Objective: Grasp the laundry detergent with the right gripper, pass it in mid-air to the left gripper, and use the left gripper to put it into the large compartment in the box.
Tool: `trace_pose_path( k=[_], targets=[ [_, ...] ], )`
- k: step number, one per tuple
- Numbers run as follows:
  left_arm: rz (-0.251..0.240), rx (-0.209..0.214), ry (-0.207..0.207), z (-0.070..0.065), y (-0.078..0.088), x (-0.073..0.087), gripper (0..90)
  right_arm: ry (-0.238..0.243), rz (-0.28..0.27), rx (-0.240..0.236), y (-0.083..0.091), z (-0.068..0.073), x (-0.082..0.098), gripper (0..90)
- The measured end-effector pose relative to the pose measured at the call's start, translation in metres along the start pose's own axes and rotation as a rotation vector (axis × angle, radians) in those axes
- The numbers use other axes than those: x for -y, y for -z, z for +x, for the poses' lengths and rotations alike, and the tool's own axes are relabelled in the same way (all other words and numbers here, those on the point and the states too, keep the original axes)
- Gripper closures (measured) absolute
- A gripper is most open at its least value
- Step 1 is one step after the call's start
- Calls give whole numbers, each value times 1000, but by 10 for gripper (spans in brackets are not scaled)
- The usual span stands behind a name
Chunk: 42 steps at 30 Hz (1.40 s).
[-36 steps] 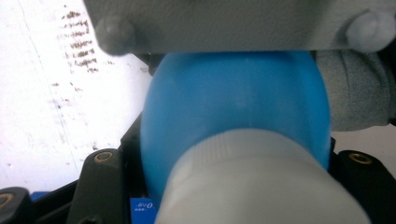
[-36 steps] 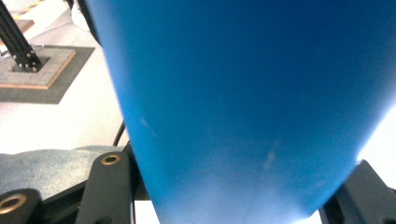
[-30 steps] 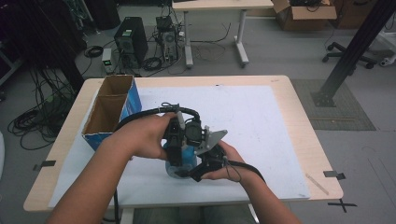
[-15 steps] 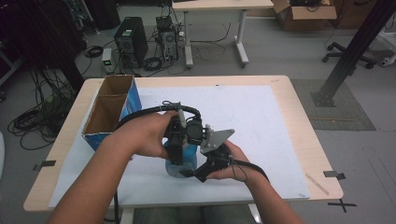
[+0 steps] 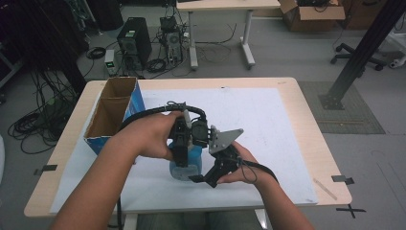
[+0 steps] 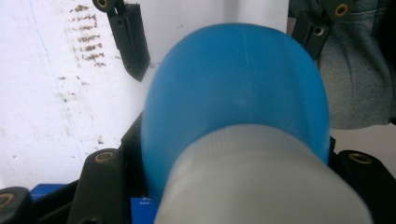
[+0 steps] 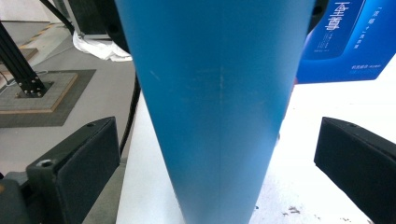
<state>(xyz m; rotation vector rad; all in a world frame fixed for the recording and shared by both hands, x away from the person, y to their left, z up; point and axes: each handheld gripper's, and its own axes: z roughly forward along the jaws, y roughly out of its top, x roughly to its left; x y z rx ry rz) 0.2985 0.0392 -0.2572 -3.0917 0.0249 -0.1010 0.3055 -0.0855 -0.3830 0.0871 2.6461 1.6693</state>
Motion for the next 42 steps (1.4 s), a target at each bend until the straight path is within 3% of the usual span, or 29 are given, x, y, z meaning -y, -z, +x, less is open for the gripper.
trace_pose_path(
  k=[6,11,19,25,28,35,37,42],
  targets=[
    [-3,6,20,2,4,2,394,19,-6,19,13,1,0,5],
    [17,22,137,9,6,4,393,52,29,52,33,0,-3,7],
    [52,16,330,20,12,9,392,58,97,105,64,-7,-9,7],
    [49,19,533,32,21,15,392,58,200,144,82,-14,-9,13],
    [61,16,592,36,25,18,392,62,253,157,91,-19,-9,13],
    [78,27,793,46,28,26,392,90,391,167,102,-28,-12,19],
    [74,28,852,50,31,31,392,90,426,166,104,-30,-13,21],
    [35,27,947,60,42,42,391,81,492,164,106,-35,-13,23]
  ],
)
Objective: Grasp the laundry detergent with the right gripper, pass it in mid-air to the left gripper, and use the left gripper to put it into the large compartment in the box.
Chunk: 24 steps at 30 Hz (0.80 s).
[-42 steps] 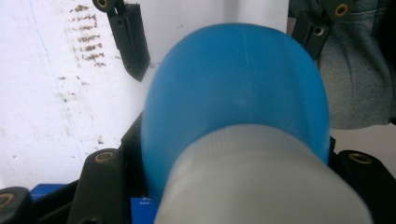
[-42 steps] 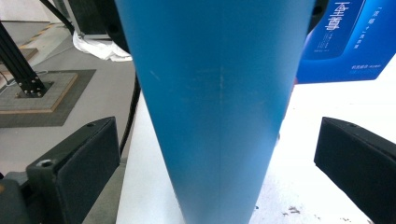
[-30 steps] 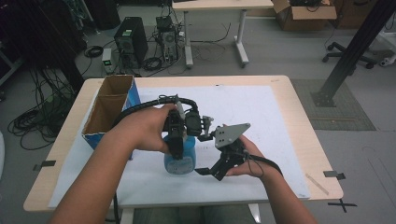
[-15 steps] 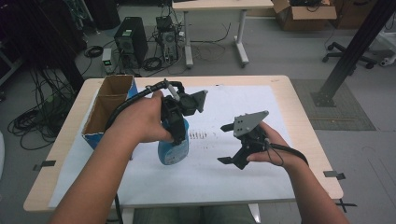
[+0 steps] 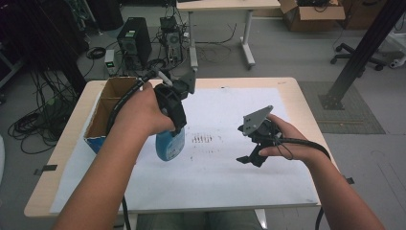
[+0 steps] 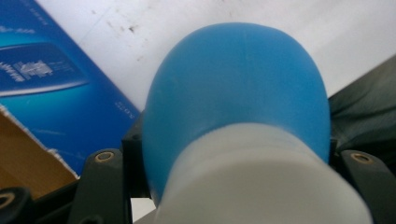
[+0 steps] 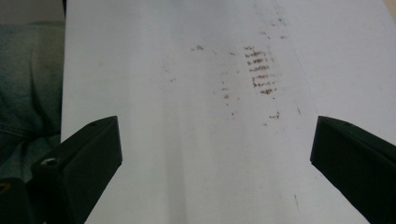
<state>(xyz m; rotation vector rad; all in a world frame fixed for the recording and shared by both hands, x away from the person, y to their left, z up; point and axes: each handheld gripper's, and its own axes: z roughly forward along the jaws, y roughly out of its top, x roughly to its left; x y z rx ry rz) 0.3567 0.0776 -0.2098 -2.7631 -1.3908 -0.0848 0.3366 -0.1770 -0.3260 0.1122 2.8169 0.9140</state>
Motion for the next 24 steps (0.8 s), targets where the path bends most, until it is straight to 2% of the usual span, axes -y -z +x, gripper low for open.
trace_pose_path(
  k=[5,11,19,24],
  targets=[
    [-32,18,78,14,15,0,391,-6,38,1,0,-3,2,26],
    [-50,11,163,27,34,4,391,-11,56,3,3,-7,5,26],
    [-49,1,225,46,63,18,390,-17,103,11,9,-15,7,27],
    [-62,-4,284,63,76,29,390,-29,107,16,15,-18,11,28]
  ],
)
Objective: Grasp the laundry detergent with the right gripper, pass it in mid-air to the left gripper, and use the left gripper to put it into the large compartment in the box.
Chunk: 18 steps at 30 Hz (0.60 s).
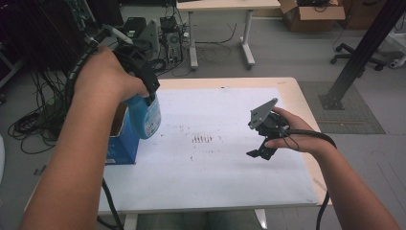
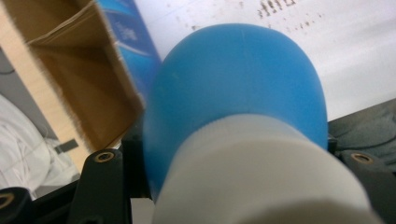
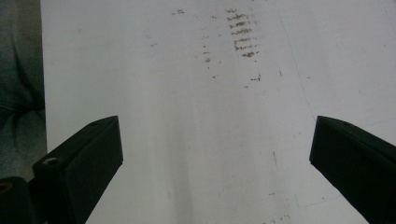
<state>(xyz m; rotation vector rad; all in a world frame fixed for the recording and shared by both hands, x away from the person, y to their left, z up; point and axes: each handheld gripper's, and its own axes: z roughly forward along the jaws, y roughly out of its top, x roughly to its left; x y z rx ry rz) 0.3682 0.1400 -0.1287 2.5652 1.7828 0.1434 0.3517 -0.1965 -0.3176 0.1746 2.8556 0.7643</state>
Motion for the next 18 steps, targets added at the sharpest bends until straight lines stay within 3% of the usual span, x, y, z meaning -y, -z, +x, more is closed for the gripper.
trace_pose_path(
  k=[12,18],
  targets=[
    [-32,-3,166,53,28,11,390,-2,13,-6,5,-4,4,28],
    [-21,5,258,80,29,14,390,-1,12,-12,3,-5,2,28]
  ],
)
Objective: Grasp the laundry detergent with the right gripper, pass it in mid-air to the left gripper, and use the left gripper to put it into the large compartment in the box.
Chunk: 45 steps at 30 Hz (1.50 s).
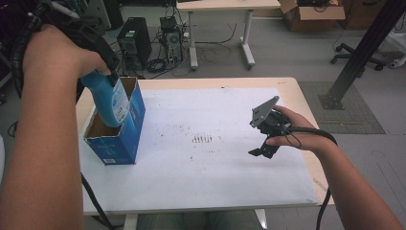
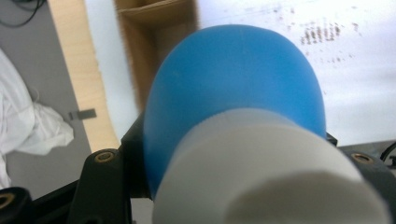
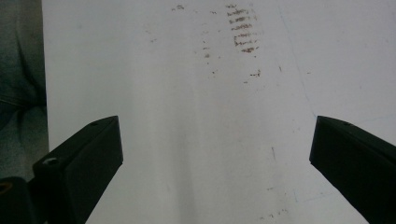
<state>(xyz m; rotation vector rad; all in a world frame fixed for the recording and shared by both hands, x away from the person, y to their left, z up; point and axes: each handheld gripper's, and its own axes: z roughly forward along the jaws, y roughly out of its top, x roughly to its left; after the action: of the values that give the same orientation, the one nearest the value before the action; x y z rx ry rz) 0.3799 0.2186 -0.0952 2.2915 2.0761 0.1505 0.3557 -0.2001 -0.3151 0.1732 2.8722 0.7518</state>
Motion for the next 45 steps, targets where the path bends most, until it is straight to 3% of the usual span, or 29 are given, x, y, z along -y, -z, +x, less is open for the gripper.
trace_pose_path(
  k=[8,16,28,45],
  targets=[
    [-1,11,91,29,-7,-4,390,-5,8,-10,-3,0,-2,29],
    [5,9,119,43,-16,-9,390,-14,9,-8,-2,-2,1,29],
    [9,14,115,50,-35,-20,389,-23,17,-16,-7,-2,0,29],
    [47,17,108,53,-77,-25,389,-29,19,-24,-12,1,2,29]
  ],
)
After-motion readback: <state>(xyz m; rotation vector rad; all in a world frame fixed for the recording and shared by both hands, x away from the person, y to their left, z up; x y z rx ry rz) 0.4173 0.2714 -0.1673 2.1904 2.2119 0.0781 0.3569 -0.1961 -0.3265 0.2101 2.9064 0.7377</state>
